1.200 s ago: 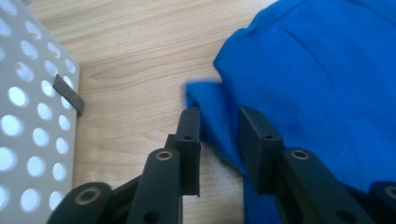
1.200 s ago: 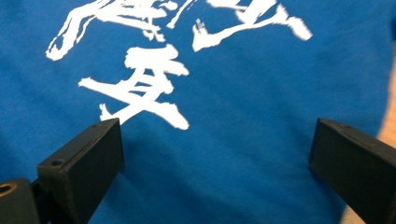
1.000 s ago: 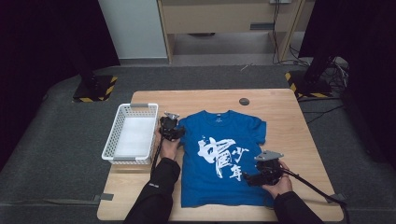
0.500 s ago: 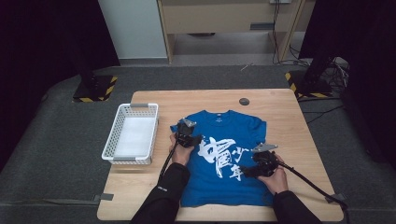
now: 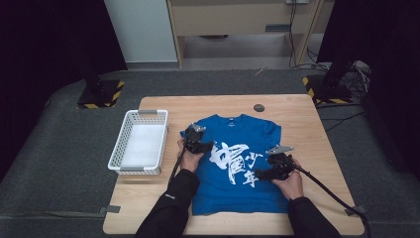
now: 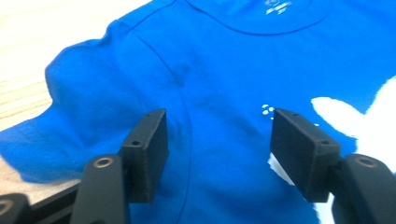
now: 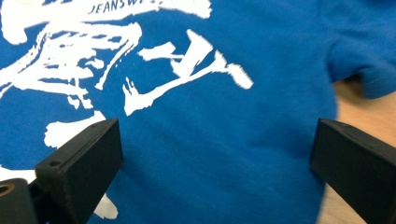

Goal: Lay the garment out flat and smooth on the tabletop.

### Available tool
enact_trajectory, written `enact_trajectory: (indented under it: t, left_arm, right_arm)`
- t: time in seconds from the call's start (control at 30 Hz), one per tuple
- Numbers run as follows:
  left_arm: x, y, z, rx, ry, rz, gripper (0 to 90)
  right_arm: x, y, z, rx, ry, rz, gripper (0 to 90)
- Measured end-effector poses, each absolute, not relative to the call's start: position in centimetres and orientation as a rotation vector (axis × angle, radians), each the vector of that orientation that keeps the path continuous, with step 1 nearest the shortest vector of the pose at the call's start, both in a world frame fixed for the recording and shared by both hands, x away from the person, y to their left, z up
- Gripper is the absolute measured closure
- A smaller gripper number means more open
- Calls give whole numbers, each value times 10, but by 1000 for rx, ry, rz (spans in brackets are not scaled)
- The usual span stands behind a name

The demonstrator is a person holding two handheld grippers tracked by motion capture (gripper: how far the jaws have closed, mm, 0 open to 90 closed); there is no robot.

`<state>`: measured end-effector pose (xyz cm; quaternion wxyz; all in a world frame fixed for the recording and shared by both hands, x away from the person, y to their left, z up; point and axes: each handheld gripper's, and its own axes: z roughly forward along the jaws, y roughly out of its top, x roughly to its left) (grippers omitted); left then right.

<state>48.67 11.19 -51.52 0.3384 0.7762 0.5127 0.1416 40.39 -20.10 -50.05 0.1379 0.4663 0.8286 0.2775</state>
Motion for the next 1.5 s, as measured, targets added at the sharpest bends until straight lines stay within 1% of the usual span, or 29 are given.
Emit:
enact_trajectory:
  t: [0.1, 0.3, 0.43, 0.57, 0.7, 0.83, 1.17, 1.33, 1.5]
  left_arm:
    - [484, 117, -505, 1983, 1341, 318, 334]
    - [470, 123, -481, 2001, 1270, 315, 292]
    - [454, 125, -468, 2008, 1202, 289, 282]
    - [433, 124, -462, 2051, 1138, 287, 249]
    - [414, 127, -462, 2073, 1099, 276, 226]
    - [397, 133, -468, 2082, 1097, 253, 203]
    - [367, 150, -470, 2116, 1085, 254, 143]
    - [352, 162, -478, 2146, 1092, 215, 104]
    - [341, 174, -480, 2184, 1103, 253, 85]
  right_arm:
    - [403, -205, -492, 1350, 2372, 829, 19]
    - [396, -211, -480, 1335, 2344, 870, 9]
    - [391, -216, -475, 1337, 2339, 883, 9]
    - [387, -222, -470, 1341, 2326, 901, 7]
    - [383, -227, -468, 1348, 2326, 907, 6]
    - [379, -231, -467, 1345, 2331, 906, 6]
    - [371, -241, -464, 1350, 2327, 890, 5]
    - [367, -250, -462, 1361, 2310, 881, 4]
    - [362, -258, -463, 1371, 2300, 883, 4]
